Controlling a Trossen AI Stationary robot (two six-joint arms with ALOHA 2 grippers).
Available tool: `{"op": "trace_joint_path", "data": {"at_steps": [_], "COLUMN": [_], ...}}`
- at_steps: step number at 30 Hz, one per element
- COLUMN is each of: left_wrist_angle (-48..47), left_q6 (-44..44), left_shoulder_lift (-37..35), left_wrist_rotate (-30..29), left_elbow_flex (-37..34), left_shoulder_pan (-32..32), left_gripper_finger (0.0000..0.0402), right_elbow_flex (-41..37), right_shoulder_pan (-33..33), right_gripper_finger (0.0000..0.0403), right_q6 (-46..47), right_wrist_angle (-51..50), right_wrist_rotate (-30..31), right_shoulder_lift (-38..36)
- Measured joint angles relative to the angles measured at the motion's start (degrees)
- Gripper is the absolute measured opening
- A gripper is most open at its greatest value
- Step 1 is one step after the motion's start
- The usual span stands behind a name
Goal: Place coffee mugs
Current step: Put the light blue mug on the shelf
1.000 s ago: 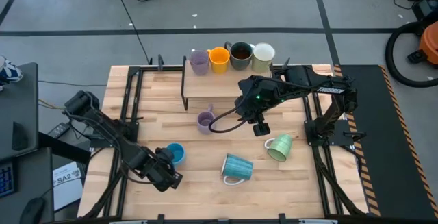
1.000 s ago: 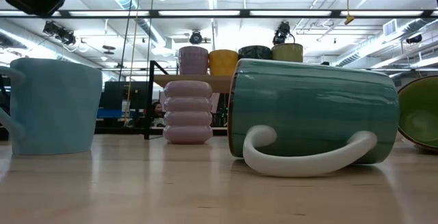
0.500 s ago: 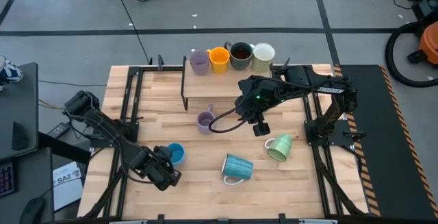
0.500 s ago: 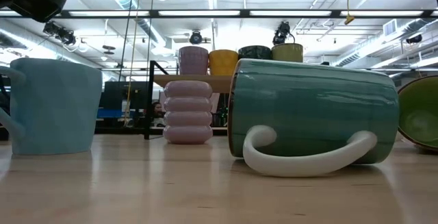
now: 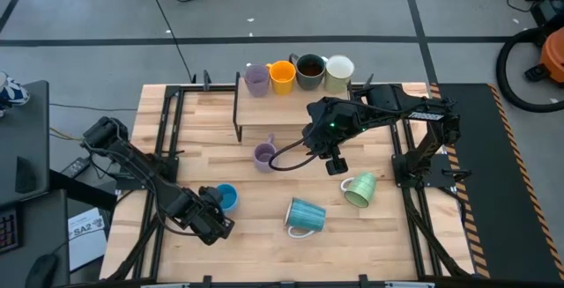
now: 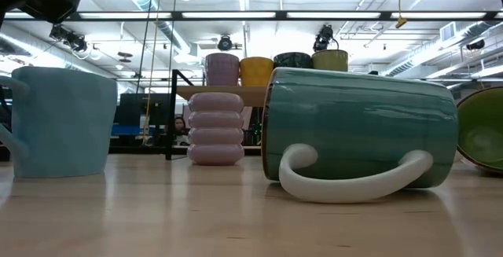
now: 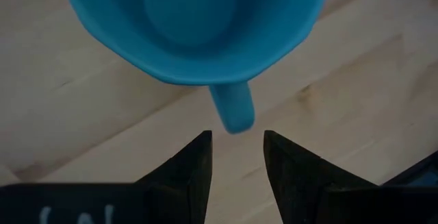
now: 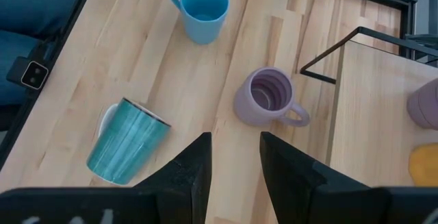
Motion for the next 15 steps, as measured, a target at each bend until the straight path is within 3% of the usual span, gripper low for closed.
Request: {"op": "trace_joint_path", "data": {"at_steps": [4,15], "left_wrist_angle": [1.11,5.46], "left_q6": [-0.15,-0.42], "left_shoulder_lift": [0.02,0.07], "left_wrist_rotate": [-0.24,-0.28], "left_elbow_flex": [-0.79,-5.48], "left_shoulder_pan": [0.00,1.09], "left_gripper_finger": [0.0144,0.0216], "right_elbow_flex": [0.00,0.00], "right_shoulder_pan": [0.00,0.00], "right_gripper_finger": [0.0130,0.0130], "right_q6": [0.00,0.00], "right_wrist_angle": [0.00,0.00], "right_wrist_rotate": [0.00,0.00], "right_shoulder_lift": [0.00,0.00]}}
